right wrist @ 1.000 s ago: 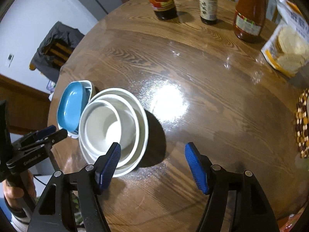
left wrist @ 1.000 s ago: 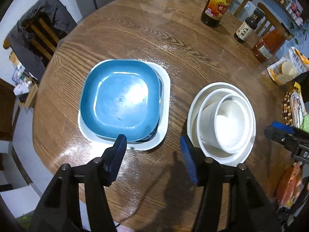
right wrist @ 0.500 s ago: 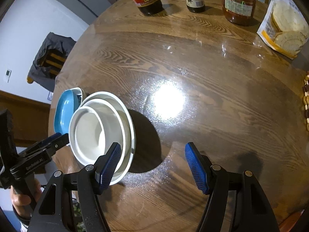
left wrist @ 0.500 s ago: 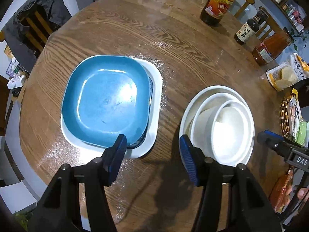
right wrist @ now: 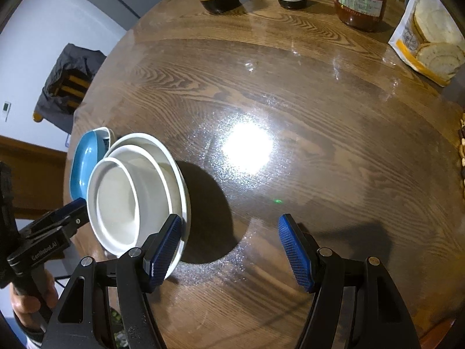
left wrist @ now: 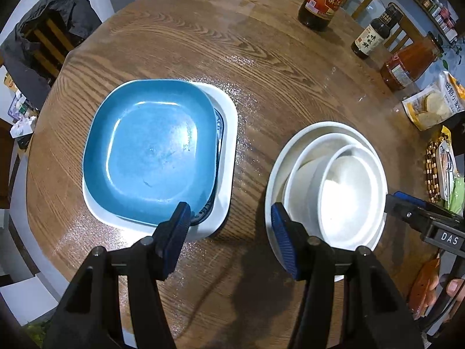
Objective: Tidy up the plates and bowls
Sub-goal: 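Withdraw the right gripper from the nested bowls, then grasp the rim of the nested white bowls with both grippers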
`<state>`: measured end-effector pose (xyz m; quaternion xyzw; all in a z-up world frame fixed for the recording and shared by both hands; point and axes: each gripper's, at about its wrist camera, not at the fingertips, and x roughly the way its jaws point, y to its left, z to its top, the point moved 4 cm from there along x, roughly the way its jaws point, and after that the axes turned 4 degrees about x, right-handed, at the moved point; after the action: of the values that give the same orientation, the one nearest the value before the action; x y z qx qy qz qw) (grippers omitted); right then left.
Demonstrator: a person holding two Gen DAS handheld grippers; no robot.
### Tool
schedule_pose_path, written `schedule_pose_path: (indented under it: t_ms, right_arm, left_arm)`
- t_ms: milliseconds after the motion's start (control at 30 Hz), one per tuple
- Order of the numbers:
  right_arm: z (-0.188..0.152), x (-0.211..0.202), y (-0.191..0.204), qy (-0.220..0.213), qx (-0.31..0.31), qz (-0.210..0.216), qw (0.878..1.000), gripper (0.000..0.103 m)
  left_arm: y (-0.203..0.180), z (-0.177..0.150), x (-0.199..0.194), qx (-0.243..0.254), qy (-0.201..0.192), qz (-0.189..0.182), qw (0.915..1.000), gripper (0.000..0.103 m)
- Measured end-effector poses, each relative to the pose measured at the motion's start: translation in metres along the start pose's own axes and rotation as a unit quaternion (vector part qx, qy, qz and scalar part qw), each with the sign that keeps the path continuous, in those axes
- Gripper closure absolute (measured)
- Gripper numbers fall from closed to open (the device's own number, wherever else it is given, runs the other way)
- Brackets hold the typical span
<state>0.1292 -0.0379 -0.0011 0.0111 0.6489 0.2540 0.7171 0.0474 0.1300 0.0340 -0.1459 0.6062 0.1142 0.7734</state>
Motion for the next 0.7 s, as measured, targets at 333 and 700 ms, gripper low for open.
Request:
schedule_pose_path:
  t_ms: [333,700]
  right_arm:
    - [0.003,0.01,0.005,0.009,-0.013,-0.009,1.0,0.034]
    - [0.006,0.015,0.025,0.005,-0.064,-0.043,0.997,0.044]
  left_arm:
    - [-0.003,0.001,0.007,0.002,0.006,0.009,0.9999,0.047]
    - [-0.01,0.001,0.006,0.0,0.002,0.017,0.9999,0.063]
